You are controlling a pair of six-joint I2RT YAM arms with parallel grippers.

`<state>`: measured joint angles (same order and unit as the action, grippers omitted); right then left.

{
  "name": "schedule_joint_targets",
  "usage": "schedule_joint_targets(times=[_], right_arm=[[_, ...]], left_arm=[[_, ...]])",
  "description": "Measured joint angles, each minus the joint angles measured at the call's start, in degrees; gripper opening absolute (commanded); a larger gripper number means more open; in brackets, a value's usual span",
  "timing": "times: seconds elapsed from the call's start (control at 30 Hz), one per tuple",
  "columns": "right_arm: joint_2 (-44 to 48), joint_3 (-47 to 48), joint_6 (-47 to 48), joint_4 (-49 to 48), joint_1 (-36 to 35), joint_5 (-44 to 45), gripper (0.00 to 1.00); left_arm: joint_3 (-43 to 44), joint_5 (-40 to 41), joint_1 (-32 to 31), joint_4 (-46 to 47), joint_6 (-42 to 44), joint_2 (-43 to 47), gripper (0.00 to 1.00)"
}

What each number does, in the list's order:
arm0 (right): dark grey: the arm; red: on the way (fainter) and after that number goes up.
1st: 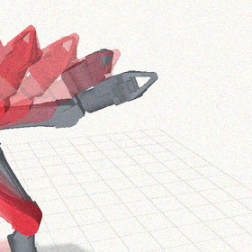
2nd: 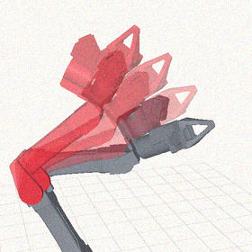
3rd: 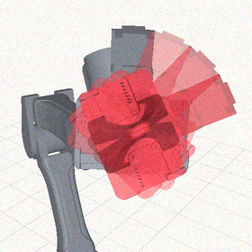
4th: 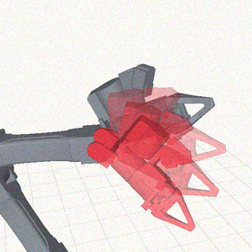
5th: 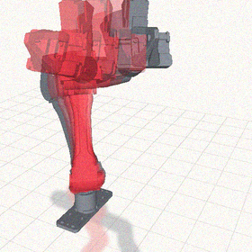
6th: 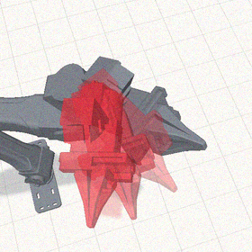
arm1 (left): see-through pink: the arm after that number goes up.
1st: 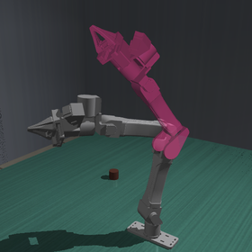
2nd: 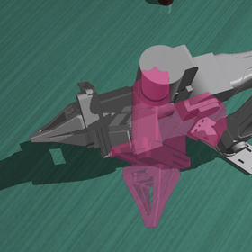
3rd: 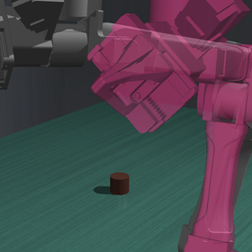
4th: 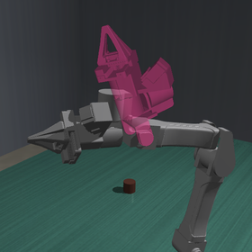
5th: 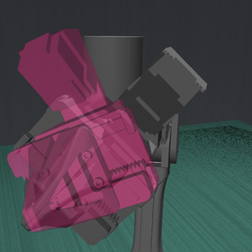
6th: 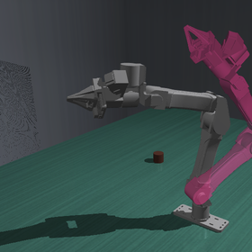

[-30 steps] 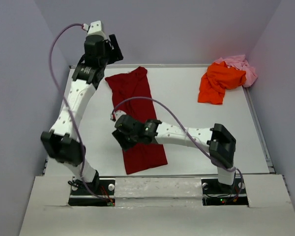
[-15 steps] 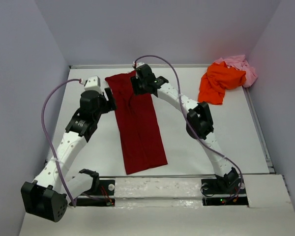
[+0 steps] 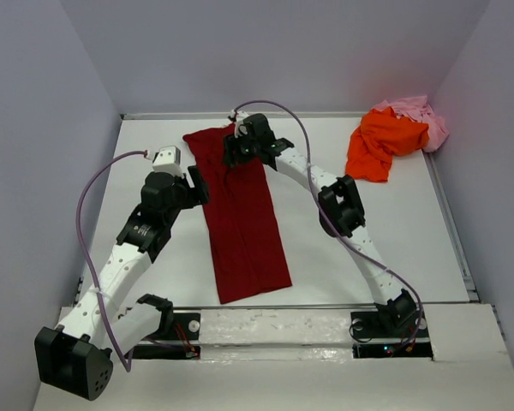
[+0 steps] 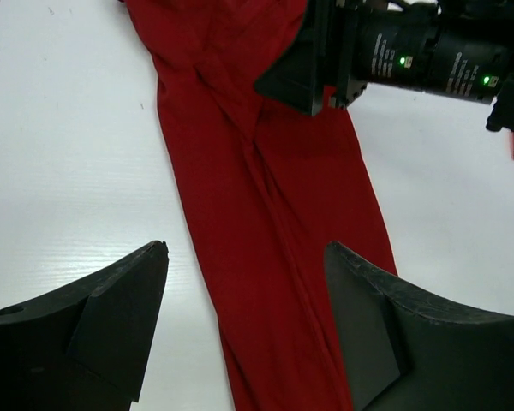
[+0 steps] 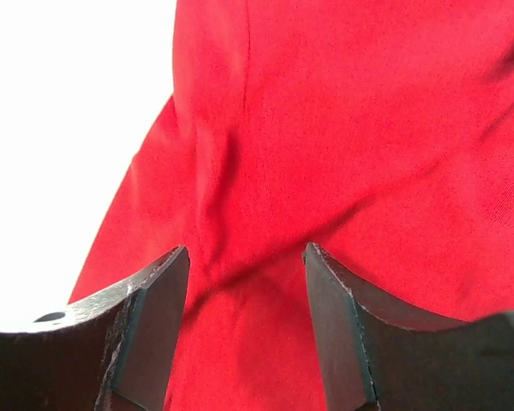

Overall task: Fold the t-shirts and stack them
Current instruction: Rotate the tshirt 90 degrees

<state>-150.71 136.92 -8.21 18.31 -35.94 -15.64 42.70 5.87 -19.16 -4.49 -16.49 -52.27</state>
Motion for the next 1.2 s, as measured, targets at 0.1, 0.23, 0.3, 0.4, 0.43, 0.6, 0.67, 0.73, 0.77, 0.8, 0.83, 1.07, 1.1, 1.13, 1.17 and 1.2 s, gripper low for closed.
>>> schedule_joint_targets(times=[0.1,0.23,0.3,0.4,0.43,0.6,0.67,0.73,0.77,0.8,0.83,1.07,1.1,1.13,1.17,1.2], right_arm=[[-1.57,3.98,-1.81,-2.25,1.2,-1.66,0.63],[-2.25,4.48,-4.2,-3.69,3.13,-3.67,0.63],[-3.21,4.48,-5.6,-3.82,4.22,-5.18,0.64],[-5.42,4.46,-7.54,-3.58,6.23,-7.41,0.64],[-6.25,4.46,-8.15,-3.23,6.82,-8.22,0.64],[-6.82,4.76,-9.84,-3.3,8.68,-10.8,0.65],[-6.82,4.79,-10.21,-2.86,8.92,-10.95,0.65],[-6.82,4.79,-10.56,-2.73,9.11,-10.91,0.65],[-6.82,4.76,-10.75,-2.64,9.29,-10.69,0.65],[-6.82,4.76,-10.88,-2.56,9.29,-10.49,0.65],[-6.78,4.66,-10.88,-2.47,9.35,-9.97,0.65],[-5.09,2.71,-11.1,-0.31,11.76,-8.17,0.65],[-4.76,2.23,-11.08,-0.07,12.28,-8.02,0.65],[-4.44,1.77,-11.04,0.15,12.96,-7.87,0.65],[-3.93,1.22,-10.88,0.61,13.9,-7.34,0.65],[-3.67,0.98,-10.78,0.87,14.58,-7.02,0.65]], left_arm=[[0.0,-0.09,0.0,0.04,0.17,0.0,0.82],[0.0,-0.33,0.0,0.17,0.37,0.0,0.82],[0.0,-0.5,0.0,0.24,0.5,0.0,0.82],[0.0,-0.68,0.0,0.39,0.61,0.0,0.82],[0.0,-0.74,0.0,0.42,0.61,0.0,0.82],[0.0,-0.96,0.0,0.42,0.68,-0.09,0.82],[0.0,-0.96,0.0,0.42,0.74,-0.09,0.82],[0.0,-0.96,0.0,0.42,0.79,-0.09,0.82],[0.0,-0.96,0.0,0.42,0.81,-0.09,0.82],[0.0,-0.96,0.0,0.42,0.81,-0.09,0.82],[0.0,-0.96,0.0,0.42,0.83,-0.09,0.82],[0.0,-1.11,0.0,0.42,0.83,-0.09,0.82],[0.0,-1.11,-0.02,0.42,0.83,-0.09,0.82],[0.0,-1.14,-0.02,0.42,0.83,-0.09,0.82],[0.0,-1.11,-0.02,0.42,0.85,-0.09,0.82],[0.0,-1.11,-0.02,0.42,0.83,-0.09,0.82]])
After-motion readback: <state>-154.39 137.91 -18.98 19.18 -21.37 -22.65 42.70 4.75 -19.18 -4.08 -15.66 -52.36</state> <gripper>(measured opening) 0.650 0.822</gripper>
